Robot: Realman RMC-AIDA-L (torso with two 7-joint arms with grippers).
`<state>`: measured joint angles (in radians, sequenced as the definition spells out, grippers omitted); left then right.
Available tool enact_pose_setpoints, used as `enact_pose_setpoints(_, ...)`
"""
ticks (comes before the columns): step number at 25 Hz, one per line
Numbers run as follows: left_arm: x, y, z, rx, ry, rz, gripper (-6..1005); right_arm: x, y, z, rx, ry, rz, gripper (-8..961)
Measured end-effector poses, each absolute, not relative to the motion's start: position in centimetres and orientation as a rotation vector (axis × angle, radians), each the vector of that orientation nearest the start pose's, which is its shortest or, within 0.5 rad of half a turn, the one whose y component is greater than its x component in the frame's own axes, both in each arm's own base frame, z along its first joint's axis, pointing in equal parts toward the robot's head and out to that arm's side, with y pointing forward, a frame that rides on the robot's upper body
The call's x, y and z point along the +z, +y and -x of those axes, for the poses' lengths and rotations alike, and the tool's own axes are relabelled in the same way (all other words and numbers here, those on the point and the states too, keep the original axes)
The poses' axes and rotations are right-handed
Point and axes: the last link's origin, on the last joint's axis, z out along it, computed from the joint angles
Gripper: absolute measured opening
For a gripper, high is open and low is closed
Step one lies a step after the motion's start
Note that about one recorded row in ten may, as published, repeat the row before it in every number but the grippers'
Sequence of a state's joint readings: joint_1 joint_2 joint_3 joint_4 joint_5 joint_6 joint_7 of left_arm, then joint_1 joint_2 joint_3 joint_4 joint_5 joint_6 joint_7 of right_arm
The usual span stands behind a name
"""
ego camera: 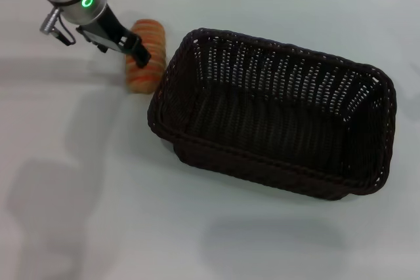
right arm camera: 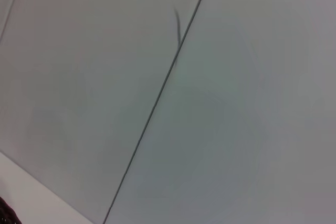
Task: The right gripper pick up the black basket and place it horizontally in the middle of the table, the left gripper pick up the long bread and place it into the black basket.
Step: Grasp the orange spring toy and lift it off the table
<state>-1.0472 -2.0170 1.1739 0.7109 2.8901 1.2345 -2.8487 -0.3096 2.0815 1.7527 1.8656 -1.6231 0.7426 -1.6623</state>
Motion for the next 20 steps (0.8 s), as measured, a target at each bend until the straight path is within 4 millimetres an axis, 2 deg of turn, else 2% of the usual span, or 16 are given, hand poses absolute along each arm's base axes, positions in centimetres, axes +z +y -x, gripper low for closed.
enact_pose_setpoints(20, -1.2, 44.8, 17.5, 0.552, -1.16, 2.207, 798, 11.5, 27.3, -20.8, 0.3, 0.118, 1.966, 545)
